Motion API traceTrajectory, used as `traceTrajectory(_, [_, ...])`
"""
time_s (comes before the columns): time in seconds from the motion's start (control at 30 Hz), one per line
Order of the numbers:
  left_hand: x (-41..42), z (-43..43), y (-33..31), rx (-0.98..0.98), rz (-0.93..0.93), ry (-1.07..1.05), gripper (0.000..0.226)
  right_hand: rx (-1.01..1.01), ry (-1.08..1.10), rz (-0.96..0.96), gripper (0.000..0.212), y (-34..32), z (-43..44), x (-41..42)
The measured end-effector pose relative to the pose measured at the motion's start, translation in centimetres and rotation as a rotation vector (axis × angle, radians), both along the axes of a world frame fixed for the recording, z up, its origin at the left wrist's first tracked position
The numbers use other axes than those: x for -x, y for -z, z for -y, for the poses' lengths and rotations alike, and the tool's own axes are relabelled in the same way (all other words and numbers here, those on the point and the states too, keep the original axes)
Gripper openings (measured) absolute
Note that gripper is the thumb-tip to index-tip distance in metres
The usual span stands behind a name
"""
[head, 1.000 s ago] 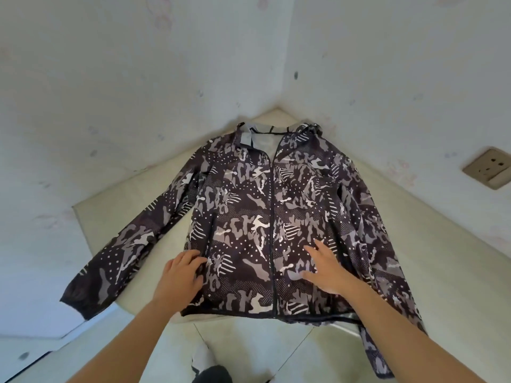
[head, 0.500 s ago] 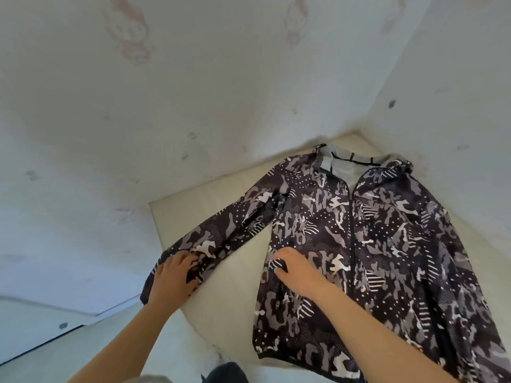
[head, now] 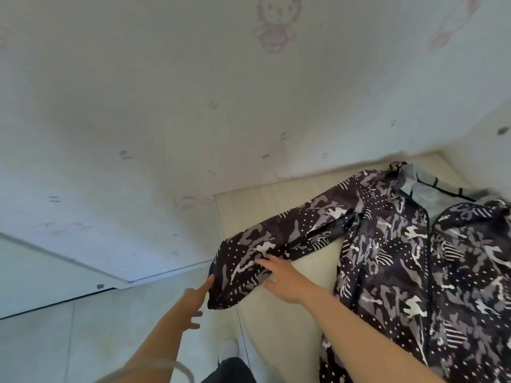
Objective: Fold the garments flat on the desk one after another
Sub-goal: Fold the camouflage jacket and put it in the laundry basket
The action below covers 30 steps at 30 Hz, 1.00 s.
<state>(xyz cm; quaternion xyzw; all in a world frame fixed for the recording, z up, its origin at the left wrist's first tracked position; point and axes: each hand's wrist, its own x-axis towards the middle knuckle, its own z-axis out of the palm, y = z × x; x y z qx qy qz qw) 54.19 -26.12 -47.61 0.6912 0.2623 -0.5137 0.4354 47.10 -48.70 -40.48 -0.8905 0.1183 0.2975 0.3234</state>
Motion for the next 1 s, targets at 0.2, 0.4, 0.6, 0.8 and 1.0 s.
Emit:
traceTrajectory(0.2, [-0.9,0.9,0.2,0.312,-0.039,-0.566,0.039,0.076,-0.047,-0.049,0.083,0.9,-1.1,-1.0])
traceTrajectory(0.4, [-4.4,2.0,-6.8,0.586,0.147,-0.789,0.024,0.135,0.042,0.158,0.099,0.6,-1.2,-2.2])
traceTrajectory(0.6, [-6.9,8.3,-18.2,0.901,0.526,-0.600,0.026,-0.097,0.390,0.471,0.108,-3.9,-1.6,-7.2])
traceTrajectory(0.8, [-5.8,18.0,-27.4,1.150,0.675,-0.083,0.036,-0.574,0.950,0.728,0.028,-14.0,6.5,-10.4])
traceTrajectory(1.0, [-3.6,25.5,-26.6,1.004,0.738,0.285,0.028,-1.143,1.349,0.914,0.047,-22.1,21.1,-0.9])
